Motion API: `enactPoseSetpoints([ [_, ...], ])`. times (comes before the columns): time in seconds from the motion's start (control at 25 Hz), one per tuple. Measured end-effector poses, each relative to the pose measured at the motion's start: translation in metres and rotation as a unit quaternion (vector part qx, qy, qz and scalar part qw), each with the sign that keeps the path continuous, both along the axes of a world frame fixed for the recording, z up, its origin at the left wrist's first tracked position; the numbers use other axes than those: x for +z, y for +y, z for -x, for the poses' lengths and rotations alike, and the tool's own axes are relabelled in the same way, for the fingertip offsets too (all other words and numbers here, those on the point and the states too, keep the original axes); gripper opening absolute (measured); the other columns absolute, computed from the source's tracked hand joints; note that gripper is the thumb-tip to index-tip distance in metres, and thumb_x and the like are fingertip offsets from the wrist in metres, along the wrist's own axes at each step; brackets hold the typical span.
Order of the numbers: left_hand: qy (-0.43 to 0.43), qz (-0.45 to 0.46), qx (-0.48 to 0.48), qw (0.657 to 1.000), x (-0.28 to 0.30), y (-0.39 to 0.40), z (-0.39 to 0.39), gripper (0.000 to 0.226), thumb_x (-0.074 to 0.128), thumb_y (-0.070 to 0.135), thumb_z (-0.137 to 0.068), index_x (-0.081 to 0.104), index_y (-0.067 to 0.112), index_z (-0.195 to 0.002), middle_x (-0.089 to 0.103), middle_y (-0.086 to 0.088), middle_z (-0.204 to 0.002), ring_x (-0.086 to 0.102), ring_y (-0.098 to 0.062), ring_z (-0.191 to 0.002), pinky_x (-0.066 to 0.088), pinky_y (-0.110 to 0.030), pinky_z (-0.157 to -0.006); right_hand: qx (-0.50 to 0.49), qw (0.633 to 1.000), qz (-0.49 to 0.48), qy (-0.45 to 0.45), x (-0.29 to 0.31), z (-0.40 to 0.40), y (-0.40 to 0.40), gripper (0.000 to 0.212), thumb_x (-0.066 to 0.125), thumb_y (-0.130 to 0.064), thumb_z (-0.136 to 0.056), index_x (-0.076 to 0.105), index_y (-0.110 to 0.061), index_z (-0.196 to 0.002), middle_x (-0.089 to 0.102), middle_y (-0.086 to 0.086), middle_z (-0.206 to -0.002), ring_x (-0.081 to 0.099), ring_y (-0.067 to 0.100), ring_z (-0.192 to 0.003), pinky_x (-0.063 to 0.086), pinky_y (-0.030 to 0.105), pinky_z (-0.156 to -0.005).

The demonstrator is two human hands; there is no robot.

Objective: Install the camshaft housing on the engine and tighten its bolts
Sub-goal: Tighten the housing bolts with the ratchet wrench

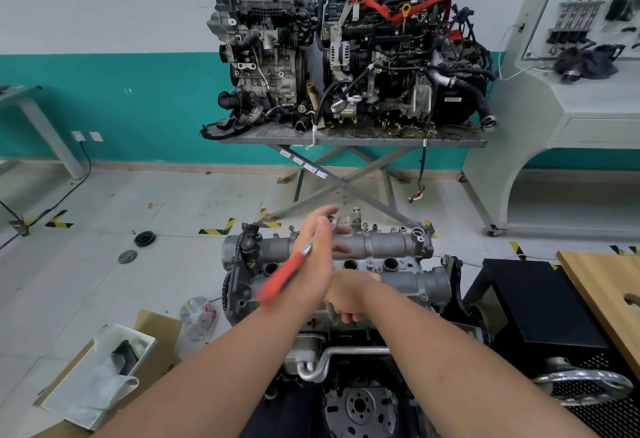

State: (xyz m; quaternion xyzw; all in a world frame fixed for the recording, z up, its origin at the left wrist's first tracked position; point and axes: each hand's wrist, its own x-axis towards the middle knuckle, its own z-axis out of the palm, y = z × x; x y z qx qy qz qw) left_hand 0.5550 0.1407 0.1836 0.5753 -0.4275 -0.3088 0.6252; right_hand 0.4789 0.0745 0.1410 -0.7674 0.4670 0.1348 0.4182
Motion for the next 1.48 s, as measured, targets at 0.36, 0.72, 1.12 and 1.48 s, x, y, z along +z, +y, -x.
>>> enactPoseSetpoints([
  [0.36,0.142,-0.209,-0.057,0.966,0.041,-0.015,-0.025,0.030,0.042,0.041,-0.103,0.058,0.015,-0.100,0.070,-0.003,-0.071,0.072,-0.026,-0.072,0.053,-0.048,-0.096,0.016,0.999,0.048,0.016,0.003,0.004,0.003,0.048,0.043,-0.036,-0.095,0.076,-0.002,-0.090,0.066,0.005,-0.064,0.054,0.018,-0.052,0.048,0.033,-0.074],
  [0.72,-0.486,-0.264,-0.178,0.814,0.086,-0.019,-0.017,0.034,0.036,0.040,-0.106,0.053,0.019,-0.084,0.069,-0.002,-0.082,0.053,-0.013,-0.058,0.040,-0.028,-0.052,0.024,0.998,0.059,0.014,0.003,0.006,0.004,0.043,0.044,-0.033,-0.089,0.076,-0.004,-0.086,0.074,0.011,-0.072,0.060,0.019,-0.059,0.051,0.036,-0.089],
  [1.12,-0.654,0.131,-0.009,0.745,0.023,0.011,-0.023,0.042,0.048,0.050,-0.092,0.070,0.016,-0.080,0.065,-0.003,-0.102,0.062,-0.026,-0.092,0.050,-0.041,-0.074,-0.073,0.993,0.003,-0.093,-0.005,0.007,-0.004,0.034,0.041,-0.015,-0.106,0.060,-0.007,-0.079,0.061,-0.007,-0.053,0.049,0.005,-0.042,0.040,0.023,-0.054],
  [1.48,0.262,-0.057,-0.015,0.963,0.011,0.001,-0.009,0.042,0.035,0.048,-0.105,0.067,0.021,-0.104,0.075,-0.001,-0.087,0.073,-0.016,-0.083,0.050,-0.041,-0.089,0.053,0.994,0.076,0.055,0.005,-0.002,0.002,0.045,0.042,-0.036,-0.094,0.076,-0.007,-0.086,0.069,0.006,-0.072,0.063,0.025,-0.066,0.053,0.039,-0.094],
])
